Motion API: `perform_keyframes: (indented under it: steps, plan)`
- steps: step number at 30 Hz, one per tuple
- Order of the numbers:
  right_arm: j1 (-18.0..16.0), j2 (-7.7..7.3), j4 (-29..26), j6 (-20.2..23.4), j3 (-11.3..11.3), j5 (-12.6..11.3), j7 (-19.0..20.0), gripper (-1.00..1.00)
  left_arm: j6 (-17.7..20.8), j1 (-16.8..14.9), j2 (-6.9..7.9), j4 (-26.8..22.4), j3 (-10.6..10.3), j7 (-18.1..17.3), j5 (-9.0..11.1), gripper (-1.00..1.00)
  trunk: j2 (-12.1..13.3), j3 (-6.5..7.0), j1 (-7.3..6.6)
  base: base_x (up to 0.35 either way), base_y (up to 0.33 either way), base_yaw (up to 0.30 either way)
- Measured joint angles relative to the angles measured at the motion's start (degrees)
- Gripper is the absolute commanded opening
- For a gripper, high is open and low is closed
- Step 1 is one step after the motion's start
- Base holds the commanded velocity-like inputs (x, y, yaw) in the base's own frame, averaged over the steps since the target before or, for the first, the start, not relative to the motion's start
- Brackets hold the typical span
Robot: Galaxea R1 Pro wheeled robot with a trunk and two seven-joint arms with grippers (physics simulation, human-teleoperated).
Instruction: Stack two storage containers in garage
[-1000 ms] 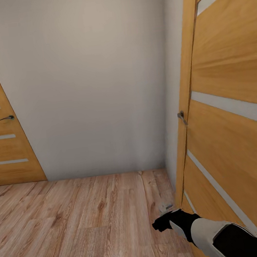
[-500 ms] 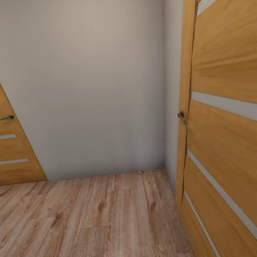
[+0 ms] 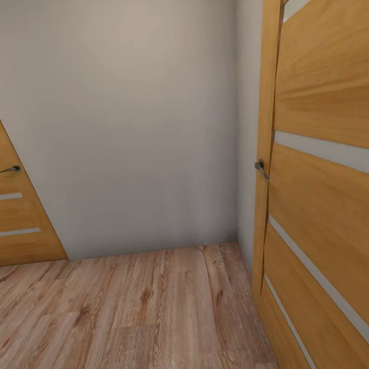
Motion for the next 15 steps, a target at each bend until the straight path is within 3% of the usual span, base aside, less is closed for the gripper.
perform_keyframes:
  steps: [10,15]
  plan:
    - [0.95,-0.33,0.0,-0.03,0.04,0.02,-0.13,1.0,0.0,0.0,0.0,-0.04,0.09,0.0,0.0,1.0,0.0,0.0,0.0,0.0,0.0,0.011]
    - [0.97,-0.37,0.0,-0.34,0.04,-0.04,-0.19,1.0,0.0,0.0,-0.04,-0.05,0.1,-0.01,0.0,1.0,0.0,0.0,0.0,0.0,0.0,0.18]
